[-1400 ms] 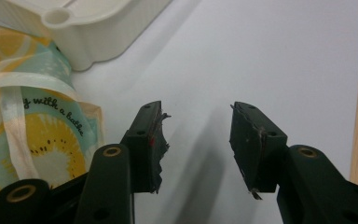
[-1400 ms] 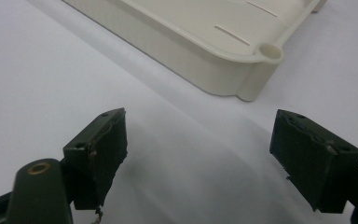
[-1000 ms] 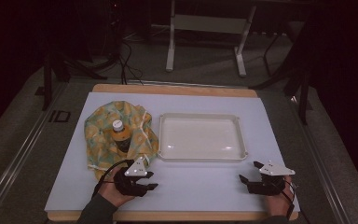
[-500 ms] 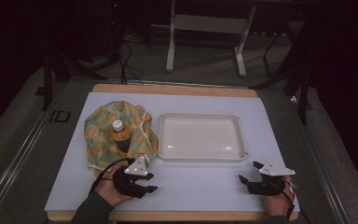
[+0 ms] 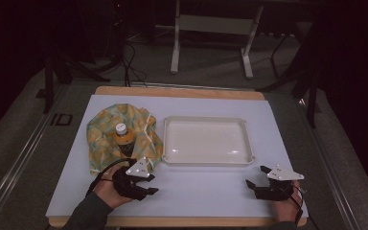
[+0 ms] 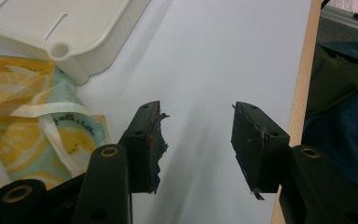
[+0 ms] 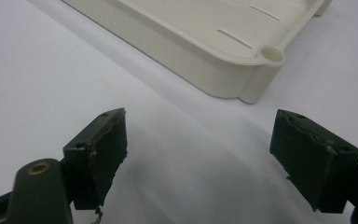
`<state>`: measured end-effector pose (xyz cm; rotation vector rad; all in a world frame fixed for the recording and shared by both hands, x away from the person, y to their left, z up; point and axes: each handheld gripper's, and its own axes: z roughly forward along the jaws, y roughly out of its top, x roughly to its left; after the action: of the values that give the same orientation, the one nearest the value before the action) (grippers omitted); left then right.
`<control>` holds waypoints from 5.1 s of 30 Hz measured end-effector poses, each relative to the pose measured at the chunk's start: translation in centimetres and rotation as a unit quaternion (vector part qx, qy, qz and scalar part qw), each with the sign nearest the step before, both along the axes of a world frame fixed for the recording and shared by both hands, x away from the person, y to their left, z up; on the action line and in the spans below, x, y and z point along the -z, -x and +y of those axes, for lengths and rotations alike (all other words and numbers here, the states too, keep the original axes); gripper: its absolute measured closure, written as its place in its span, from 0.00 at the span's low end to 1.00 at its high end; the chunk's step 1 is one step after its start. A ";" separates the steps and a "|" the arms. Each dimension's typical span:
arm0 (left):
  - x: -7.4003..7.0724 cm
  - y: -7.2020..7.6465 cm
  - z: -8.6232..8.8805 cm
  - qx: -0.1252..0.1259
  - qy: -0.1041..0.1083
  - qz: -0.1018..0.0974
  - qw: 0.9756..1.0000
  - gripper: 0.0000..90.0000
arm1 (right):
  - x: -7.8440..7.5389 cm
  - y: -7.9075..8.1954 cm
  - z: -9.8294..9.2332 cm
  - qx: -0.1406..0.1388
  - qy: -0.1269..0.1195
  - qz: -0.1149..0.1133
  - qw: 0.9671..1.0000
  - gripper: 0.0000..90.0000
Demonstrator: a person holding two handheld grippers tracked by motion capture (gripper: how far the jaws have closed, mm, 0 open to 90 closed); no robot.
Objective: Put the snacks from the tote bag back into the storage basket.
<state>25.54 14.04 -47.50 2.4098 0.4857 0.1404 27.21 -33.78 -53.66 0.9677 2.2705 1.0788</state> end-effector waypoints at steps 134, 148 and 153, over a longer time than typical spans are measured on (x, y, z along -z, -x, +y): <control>-7.5 -7.1 9.8 -0.132 -0.115 0.023 0.984 0.56 | 0.0 0.0 0.0 -0.002 0.003 -0.003 1.000 0.19; -9.6 -8.0 9.0 -0.142 -0.143 0.016 0.979 0.56 | 0.0 0.0 0.1 -0.003 0.004 -0.002 1.000 0.19; -10.0 -8.3 8.7 -0.145 -0.152 0.016 0.978 0.56 | 0.0 0.0 0.1 -0.003 0.004 -0.002 1.000 0.19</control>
<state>33.86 22.73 -37.46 2.6252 0.8864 0.3238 27.17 -33.70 -53.66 0.9546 2.2752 1.0716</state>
